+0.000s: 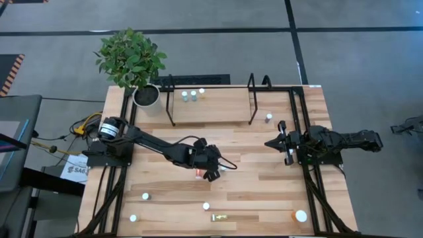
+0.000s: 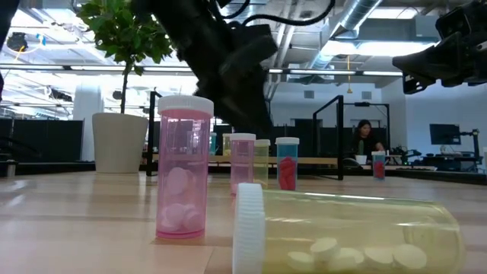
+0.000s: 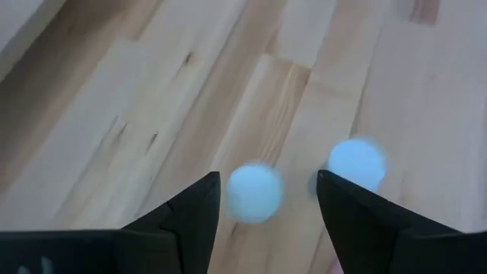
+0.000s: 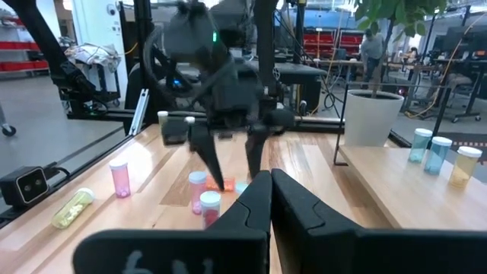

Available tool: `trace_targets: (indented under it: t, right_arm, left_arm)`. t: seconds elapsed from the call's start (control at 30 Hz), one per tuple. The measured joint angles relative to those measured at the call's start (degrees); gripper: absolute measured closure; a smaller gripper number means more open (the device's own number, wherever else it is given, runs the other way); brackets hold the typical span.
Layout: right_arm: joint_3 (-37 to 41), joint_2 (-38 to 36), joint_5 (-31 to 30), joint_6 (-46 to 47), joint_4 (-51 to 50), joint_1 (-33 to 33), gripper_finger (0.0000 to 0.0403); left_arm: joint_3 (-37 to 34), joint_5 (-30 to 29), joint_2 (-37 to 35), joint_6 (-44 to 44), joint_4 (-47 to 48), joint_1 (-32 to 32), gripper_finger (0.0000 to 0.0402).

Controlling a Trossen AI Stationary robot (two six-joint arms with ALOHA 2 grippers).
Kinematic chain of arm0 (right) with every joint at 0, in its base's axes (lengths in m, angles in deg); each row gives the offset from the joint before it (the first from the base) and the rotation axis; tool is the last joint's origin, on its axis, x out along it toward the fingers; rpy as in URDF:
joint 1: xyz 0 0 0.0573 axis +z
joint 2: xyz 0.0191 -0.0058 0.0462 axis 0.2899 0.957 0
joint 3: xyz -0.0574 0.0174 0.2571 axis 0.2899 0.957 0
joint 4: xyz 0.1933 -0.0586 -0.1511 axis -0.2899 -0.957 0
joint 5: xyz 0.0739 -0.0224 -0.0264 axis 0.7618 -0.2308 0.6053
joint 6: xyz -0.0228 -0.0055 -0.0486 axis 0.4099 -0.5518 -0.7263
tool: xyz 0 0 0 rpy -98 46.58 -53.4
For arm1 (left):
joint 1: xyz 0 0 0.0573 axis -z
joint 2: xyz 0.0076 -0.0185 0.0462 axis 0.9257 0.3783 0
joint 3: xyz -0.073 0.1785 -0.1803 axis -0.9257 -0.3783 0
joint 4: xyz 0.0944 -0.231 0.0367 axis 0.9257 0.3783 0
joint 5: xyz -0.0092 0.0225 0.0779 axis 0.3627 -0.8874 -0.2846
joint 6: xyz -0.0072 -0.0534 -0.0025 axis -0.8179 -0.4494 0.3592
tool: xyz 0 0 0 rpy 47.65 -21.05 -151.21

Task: Pick and place medicine bottles onto shelf by color
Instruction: Put the yellow pill bottle on the shelf

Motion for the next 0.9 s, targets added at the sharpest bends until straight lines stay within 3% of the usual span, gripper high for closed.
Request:
trace_targets:
  t: [0.3, 0.7, 0.9]
  right_arm:
    - [0.0, -0.2, 0.0, 0.0, 0.1, 0.0, 0.0377]
    - [0.0, -0.1, 0.0, 0.0, 0.0, 0.0, 0.0377]
    - [0.0, -0.1, 0.0, 0.0, 0.0, 0.0, 0.0377]
  left_arm:
    - [-0.2, -0.3, 1.6, -1.5, -0.8, -0.4, 0.0207]
    - [-0.1, -0.1, 1.6, -0.9, -1.2, -1.2, 0.0318]
    - [1.2, 0.1, 1.6, -0.7, -1.2, -1.3, 0.0306]
